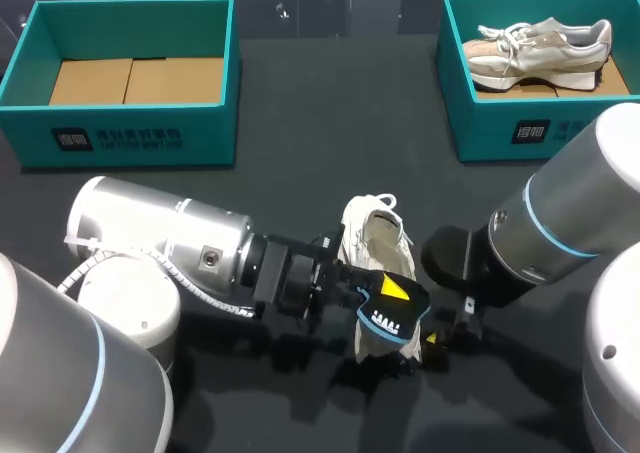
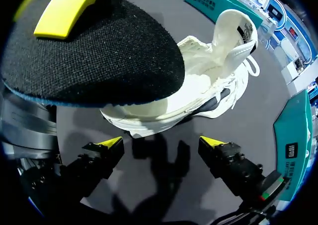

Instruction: Take the shoe out of the shoebox, open the shoe tongue, remove and reinsert the insole, then place the shoe into the shoebox

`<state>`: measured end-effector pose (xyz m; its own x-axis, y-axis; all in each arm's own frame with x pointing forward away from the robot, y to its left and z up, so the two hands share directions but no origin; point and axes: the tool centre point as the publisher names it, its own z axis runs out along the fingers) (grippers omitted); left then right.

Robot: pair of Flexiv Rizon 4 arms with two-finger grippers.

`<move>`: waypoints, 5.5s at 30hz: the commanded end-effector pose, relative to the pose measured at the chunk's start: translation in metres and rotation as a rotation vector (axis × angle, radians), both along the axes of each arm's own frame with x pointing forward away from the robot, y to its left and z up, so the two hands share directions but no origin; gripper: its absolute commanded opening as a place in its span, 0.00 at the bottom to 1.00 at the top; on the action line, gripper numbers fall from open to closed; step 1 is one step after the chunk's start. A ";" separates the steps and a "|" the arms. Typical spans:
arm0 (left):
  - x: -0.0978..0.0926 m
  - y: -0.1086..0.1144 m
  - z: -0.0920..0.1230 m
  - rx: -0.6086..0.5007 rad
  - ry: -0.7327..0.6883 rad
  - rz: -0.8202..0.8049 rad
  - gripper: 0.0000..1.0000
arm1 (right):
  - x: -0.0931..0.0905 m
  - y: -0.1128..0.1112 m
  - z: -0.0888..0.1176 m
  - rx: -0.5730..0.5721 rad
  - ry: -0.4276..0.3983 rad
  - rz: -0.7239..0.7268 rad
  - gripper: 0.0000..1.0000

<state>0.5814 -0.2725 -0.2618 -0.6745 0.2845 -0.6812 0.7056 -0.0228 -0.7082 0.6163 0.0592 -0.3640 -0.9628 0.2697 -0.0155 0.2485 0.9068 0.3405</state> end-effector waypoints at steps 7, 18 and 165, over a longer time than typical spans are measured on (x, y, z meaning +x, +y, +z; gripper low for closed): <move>-0.007 0.002 0.010 0.002 0.090 0.079 0.00 | -0.002 -0.001 0.001 0.001 -0.001 0.000 1.00; -0.008 0.001 0.009 0.005 0.085 0.078 0.00 | -0.002 -0.001 0.001 0.001 -0.001 0.000 1.00; 0.024 -0.009 -0.046 0.009 0.070 0.175 0.00 | 0.008 0.002 -0.006 0.201 0.010 0.189 1.00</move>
